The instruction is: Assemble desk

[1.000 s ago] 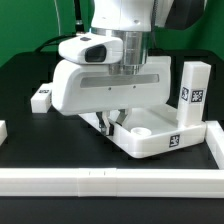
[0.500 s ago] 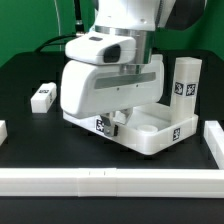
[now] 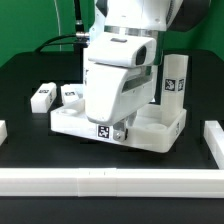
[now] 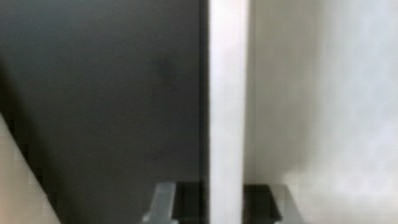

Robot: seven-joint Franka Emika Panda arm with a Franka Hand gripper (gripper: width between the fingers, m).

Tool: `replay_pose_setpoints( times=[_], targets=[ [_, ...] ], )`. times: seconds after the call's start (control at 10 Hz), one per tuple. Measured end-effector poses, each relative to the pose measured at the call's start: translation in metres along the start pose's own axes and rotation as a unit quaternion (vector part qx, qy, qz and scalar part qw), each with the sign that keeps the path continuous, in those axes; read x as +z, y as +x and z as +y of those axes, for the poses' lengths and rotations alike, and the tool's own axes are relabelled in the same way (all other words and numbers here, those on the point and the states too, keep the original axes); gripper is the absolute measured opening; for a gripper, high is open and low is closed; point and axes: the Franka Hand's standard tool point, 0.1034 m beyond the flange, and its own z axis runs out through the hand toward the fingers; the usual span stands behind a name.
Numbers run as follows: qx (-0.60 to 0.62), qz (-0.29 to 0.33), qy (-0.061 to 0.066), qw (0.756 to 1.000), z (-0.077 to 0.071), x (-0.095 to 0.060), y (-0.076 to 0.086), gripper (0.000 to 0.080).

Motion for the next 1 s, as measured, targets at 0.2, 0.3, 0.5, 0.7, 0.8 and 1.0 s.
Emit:
replay_pose_setpoints(
  times=[0.2,0.3,0.5,0.7,0.8,1.0],
  targets=[
    [-0.086,-0.004,-0.004,0.996,-0.002,0.001,0.007,0.0064],
    [-0.123,-0.006,-0.003,0.992,-0.001,0.001,0.015,0.0064],
    [-0.187,-0.01,-0.006,0.982,0.007,-0.002,0.028,0.0064],
    [-0.208,-0.012,-0.007,0.978,0.009,-0.002,0.026,0.0064],
    [-0.205,-0.014,-0.003,0.979,0.009,-0.002,0.026,0.0064],
    [-0.203,-0.02,-0.002,0.979,0.026,-0.008,0.034,0.0063]
  ],
)
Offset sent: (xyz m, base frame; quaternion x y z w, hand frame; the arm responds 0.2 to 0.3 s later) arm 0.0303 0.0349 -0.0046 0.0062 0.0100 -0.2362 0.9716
